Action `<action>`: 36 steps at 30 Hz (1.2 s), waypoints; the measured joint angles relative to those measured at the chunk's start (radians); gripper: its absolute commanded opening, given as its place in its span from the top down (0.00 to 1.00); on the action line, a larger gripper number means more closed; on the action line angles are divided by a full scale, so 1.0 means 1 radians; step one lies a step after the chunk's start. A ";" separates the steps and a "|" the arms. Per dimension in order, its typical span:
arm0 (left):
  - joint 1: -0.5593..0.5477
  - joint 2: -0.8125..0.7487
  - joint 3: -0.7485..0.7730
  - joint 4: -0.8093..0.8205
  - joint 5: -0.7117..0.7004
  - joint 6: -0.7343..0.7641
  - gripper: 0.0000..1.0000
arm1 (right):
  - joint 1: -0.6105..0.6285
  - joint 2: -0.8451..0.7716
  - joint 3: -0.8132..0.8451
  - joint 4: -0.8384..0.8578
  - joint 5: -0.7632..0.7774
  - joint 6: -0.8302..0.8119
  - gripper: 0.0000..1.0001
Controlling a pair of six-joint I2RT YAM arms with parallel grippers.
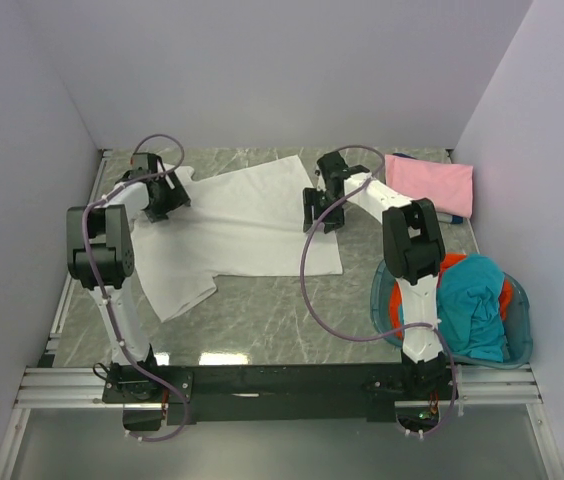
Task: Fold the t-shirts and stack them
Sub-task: Flatten the tshirt out, then fold the tshirt
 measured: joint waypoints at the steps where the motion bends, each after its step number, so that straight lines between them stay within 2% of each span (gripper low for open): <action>1: -0.003 0.016 0.022 -0.004 0.001 0.005 0.18 | -0.001 0.004 0.007 -0.005 0.000 0.000 0.30; 9: -0.034 0.089 0.142 -0.031 0.002 0.029 0.17 | -0.009 0.006 0.012 -0.010 -0.016 -0.001 0.30; 15: -0.058 0.067 0.133 -0.054 -0.013 0.021 0.16 | -0.015 0.006 0.033 -0.029 -0.035 -0.004 0.30; 19: -0.076 -0.028 0.080 -0.080 -0.032 0.002 0.16 | -0.016 0.001 0.085 -0.051 -0.042 -0.005 0.30; 26: -0.079 -0.391 -0.103 -0.071 -0.109 -0.067 0.18 | -0.016 -0.106 0.047 -0.064 -0.043 -0.011 0.31; 30: -0.078 -0.566 -0.271 -0.079 -0.166 -0.129 0.25 | -0.016 -0.226 -0.090 -0.062 -0.031 -0.011 0.33; 36: -0.078 -0.747 -0.560 -0.169 -0.238 -0.245 0.32 | -0.016 -0.342 -0.285 -0.055 -0.005 0.003 0.39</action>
